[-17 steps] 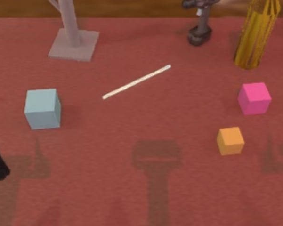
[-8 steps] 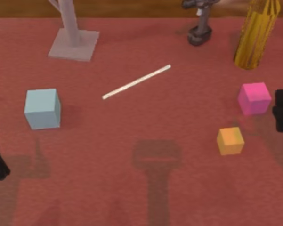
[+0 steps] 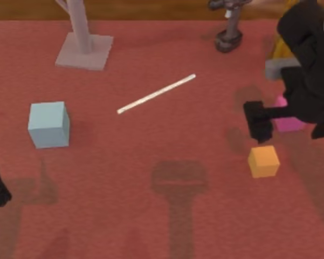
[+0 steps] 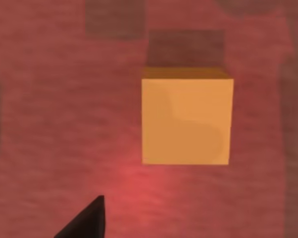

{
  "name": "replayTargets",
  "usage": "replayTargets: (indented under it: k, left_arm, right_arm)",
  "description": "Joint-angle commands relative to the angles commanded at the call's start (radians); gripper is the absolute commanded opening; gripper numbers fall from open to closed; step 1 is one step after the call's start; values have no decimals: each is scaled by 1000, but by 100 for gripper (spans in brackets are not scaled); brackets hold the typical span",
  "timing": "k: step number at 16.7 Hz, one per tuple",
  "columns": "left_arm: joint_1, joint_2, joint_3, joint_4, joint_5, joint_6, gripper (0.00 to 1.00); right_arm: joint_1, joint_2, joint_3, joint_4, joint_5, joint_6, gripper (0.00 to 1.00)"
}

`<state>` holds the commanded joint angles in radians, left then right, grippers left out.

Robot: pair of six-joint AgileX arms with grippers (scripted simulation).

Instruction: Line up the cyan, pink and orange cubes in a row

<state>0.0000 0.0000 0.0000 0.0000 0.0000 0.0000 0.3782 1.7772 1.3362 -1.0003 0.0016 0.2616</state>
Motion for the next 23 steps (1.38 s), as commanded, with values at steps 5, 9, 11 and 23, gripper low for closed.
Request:
replayTargets:
  k: [5,9,11,23]
  left_arm:
    - [0,0,0,0,0,0,100]
    - [0,0,0,0,0,0,100]
    - [0,0,0,0,0,0,100]
    - [0,0,0,0,0,0,100]
  right_arm:
    - [40,183,154,-97,0,29,100]
    - [41,190,161,-101,0,31,100]
    - [36,189,156,-96,-1,29,100]
    - [43,320,-29,219,1,34,100]
